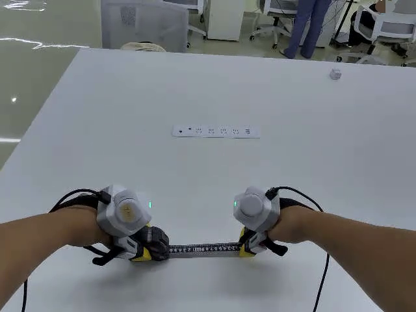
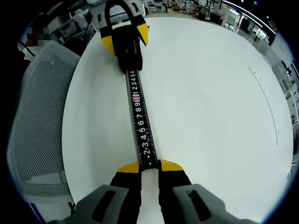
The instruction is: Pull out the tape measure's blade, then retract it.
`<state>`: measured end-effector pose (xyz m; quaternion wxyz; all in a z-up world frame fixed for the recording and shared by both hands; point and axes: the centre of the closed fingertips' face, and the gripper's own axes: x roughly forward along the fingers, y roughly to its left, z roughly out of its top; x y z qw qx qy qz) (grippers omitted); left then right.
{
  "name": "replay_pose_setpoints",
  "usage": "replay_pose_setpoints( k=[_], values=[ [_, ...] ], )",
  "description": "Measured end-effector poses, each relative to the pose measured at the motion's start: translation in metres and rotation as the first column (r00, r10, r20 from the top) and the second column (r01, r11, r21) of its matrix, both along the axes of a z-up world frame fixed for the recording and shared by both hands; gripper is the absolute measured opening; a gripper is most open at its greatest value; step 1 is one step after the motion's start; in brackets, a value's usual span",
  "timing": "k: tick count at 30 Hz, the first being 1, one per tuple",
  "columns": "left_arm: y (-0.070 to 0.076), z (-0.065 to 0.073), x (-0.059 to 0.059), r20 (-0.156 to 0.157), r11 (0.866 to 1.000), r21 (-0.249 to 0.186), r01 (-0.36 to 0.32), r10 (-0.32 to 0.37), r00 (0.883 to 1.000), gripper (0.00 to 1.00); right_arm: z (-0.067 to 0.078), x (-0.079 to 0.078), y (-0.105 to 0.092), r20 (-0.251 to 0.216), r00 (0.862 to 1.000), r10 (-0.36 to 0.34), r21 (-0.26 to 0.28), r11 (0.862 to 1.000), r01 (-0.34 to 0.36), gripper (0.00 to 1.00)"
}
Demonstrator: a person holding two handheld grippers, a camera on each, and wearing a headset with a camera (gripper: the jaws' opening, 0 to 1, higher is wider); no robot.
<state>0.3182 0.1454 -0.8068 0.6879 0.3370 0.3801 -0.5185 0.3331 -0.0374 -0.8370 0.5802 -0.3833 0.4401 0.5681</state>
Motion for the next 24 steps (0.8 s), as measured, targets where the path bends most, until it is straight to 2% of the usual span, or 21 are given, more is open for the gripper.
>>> replay_pose_setpoints(
  k=[24],
  values=[
    [0.0007,-0.0005,-0.0006,-0.004,1.000,0.005,-0.001,0.001,1.000,0.34,-0.0007,0.0012,-0.0032,0.001,1.000,-0.007,0.002,1.000,0.007,0.12]
  ],
)
